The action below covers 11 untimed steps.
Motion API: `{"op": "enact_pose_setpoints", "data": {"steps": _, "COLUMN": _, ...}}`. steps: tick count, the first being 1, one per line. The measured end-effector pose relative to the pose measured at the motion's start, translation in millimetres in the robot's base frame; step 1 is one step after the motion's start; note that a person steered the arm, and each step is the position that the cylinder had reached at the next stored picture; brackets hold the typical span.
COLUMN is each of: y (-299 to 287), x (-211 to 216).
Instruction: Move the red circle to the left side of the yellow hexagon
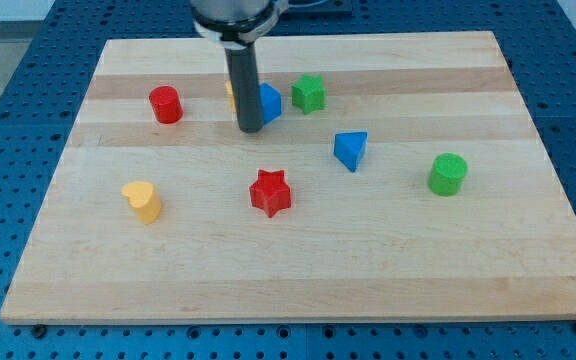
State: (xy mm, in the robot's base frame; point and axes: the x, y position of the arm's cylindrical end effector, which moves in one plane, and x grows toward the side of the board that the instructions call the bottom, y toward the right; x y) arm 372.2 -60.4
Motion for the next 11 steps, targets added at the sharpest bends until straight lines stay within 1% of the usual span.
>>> {"op": "enact_pose_setpoints", "data": {"steps": 1, "y": 0.1, "x": 0.0}}
{"op": "enact_pose_setpoints", "data": {"steps": 2, "y": 12.4, "x": -18.8}}
{"op": "enact_pose_setpoints", "data": {"steps": 3, "y": 12.4, "x": -18.8}}
{"op": "enact_pose_setpoints", "data": {"steps": 4, "y": -7.7, "x": -5.1}}
{"op": "enact_pose_setpoints", "data": {"steps": 5, "y": -69.3, "x": 31.8}}
{"op": "enact_pose_setpoints", "data": {"steps": 6, "y": -129.4, "x": 52.3}}
{"op": "enact_pose_setpoints", "data": {"steps": 7, "y": -161.6, "x": 46.5}}
{"op": "enact_pose_setpoints", "data": {"steps": 8, "y": -162.5, "x": -9.5}}
{"op": "enact_pose_setpoints", "data": {"steps": 9, "y": -156.8, "x": -33.6}}
{"op": "enact_pose_setpoints", "data": {"steps": 11, "y": -146.8, "x": -36.0}}
